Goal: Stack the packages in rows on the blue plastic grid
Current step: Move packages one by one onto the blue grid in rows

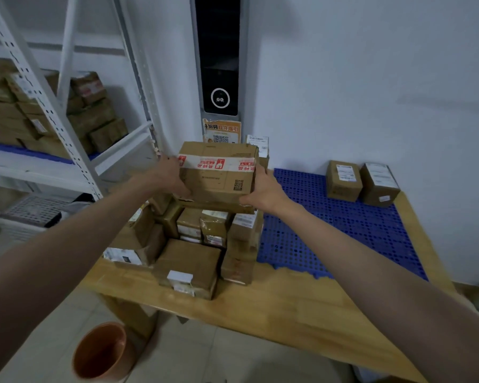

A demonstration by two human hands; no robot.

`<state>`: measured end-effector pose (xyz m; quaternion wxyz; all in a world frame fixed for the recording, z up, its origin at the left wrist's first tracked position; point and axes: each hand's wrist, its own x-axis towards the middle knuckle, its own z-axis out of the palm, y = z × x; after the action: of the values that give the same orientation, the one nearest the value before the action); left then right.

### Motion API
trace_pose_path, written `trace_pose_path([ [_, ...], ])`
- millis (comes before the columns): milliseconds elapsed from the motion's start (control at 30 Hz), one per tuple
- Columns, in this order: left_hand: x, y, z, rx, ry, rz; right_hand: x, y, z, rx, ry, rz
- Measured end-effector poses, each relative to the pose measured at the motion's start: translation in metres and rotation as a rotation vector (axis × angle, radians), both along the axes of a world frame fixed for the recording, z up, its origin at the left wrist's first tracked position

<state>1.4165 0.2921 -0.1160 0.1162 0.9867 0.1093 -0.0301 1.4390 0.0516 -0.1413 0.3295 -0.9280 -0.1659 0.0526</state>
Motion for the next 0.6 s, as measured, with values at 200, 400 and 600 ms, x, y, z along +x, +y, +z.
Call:
trace_pose_path([
  [200, -0.011, -0.069, 0.010, 0.009, -0.026, -0.105, -0.035, -0.080, 0.010, 0.021, -0.013, -0.069],
  [400, -0.011, -0.151, 0.012, -0.038, -0.024, -0.228, -0.058, -0.160, 0.010, 0.038, -0.009, -0.171],
  [600, 0.002, -0.223, 0.006, -0.047, 0.014, -0.367, -0.066, -0.230, 0.005, 0.020, 0.053, -0.274],
])
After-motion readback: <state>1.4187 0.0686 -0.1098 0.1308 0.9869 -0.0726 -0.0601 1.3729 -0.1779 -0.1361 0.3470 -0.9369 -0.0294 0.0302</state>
